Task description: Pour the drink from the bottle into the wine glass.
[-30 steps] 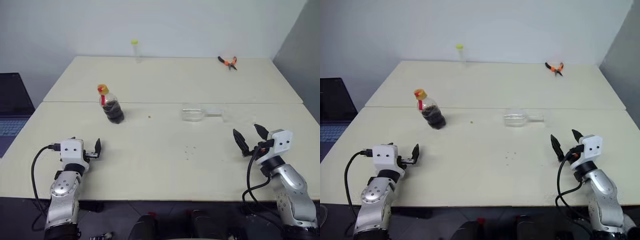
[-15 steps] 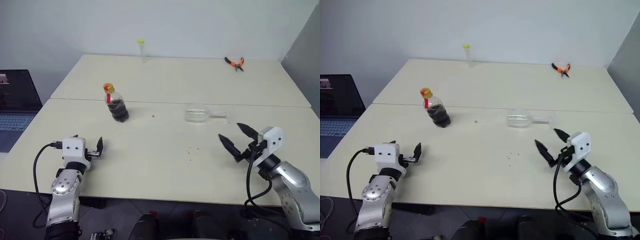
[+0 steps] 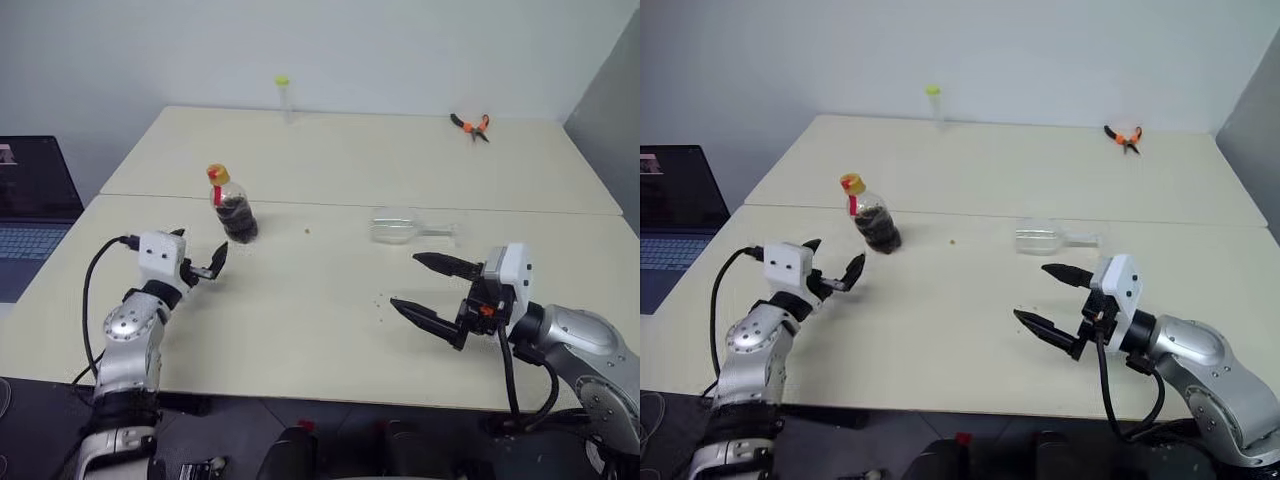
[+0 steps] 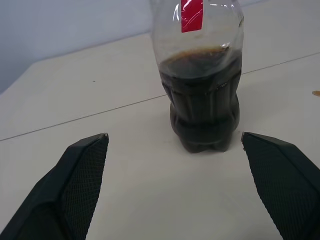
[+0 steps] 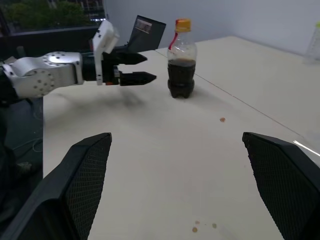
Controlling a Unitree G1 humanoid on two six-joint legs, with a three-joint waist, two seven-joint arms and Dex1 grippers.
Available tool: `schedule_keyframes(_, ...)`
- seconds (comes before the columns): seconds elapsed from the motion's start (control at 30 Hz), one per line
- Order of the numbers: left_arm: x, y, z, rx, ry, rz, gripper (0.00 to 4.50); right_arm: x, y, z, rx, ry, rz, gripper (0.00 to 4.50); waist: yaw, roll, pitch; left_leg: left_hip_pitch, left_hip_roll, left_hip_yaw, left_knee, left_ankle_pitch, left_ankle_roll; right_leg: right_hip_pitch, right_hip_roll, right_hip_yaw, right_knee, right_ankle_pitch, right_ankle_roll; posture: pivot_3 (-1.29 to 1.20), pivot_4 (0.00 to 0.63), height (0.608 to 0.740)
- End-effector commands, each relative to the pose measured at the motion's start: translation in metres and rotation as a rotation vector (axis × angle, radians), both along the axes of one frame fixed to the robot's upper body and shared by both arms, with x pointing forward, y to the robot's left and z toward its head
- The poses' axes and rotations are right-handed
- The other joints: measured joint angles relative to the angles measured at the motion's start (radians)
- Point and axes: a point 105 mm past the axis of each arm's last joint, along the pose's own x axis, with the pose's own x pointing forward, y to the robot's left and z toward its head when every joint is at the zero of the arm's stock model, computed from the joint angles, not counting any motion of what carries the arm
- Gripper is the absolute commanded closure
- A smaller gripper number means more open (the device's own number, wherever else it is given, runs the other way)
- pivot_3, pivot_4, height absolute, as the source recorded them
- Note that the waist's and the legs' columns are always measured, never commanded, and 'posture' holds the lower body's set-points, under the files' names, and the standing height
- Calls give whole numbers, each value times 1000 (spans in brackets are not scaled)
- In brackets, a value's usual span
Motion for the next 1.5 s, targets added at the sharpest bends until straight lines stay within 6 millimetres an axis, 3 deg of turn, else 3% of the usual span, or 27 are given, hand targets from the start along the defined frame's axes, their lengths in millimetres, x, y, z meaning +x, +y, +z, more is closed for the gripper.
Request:
schedule_keyframes(0.03, 12, -1, 13, 28, -23, -19, 0, -3, 5, 11, 6, -49, 36, 27, 0, 0, 0, 0, 0, 0, 0, 0, 0, 0, 0, 0, 0, 0, 0, 0, 150, 740)
schedule_keyframes(0.4, 42, -22, 14, 29, 20, -117, 0, -3, 16, 20, 19, -88, 78, 27, -2, -1, 1, -1, 0, -1, 0, 0, 0, -1, -1, 0, 0, 2, -3, 0, 150, 740)
schedule_keyframes(0.93, 70, -29, 15, -37, 45, -80, 0, -1, 20, 21, 31, -91, 75, 27, -3, -6, 4, -2, -1, -1, 1, 0, 0, -2, -1, -1, 0, 2, -3, 0, 150, 740)
schedule_keyframes(1.03, 74, -32, 16, -39, 46, -78, 534, -1, 21, 20, 33, -93, 74, 0, -4, -7, 4, -2, -1, -1, 0, 0, 0, -3, -1, -1, 0, 2, -3, 0, 150, 740)
schedule_keyframes(1.17, 76, -35, 19, -31, 43, -83, 1709, 0, 21, 21, 38, -95, 66, 0, -4, -7, 4, -4, -1, -1, 1, 1, -1, -5, -1, 0, 1, 2, -3, 0, 150, 740)
schedule_keyframes(1.27, 77, -34, 25, -14, 25, -86, 2291, 0, 22, 21, 41, -97, 61, 0, -4, -7, 4, -8, -1, -1, 2, 2, -3, -9, -1, -1, 3, 2, -3, 0, 150, 740)
schedule_keyframes(1.4, 77, -41, 35, 9, -16, -131, 2598, 1, 22, 23, 46, -109, 46, 0, -4, -7, 4, -14, -2, 0, 3, 4, -6, -15, -1, -1, 6, 2, -3, 0, 150, 740)
schedule_keyframes(1.5, 71, -66, 44, 67, -70, -271, 2624, 2, 20, 28, 56, -122, 21, 0, -4, -7, 4, -15, -2, 0, 3, 4, -6, -16, -1, -2, 5, 2, -3, 0, 150, 740)
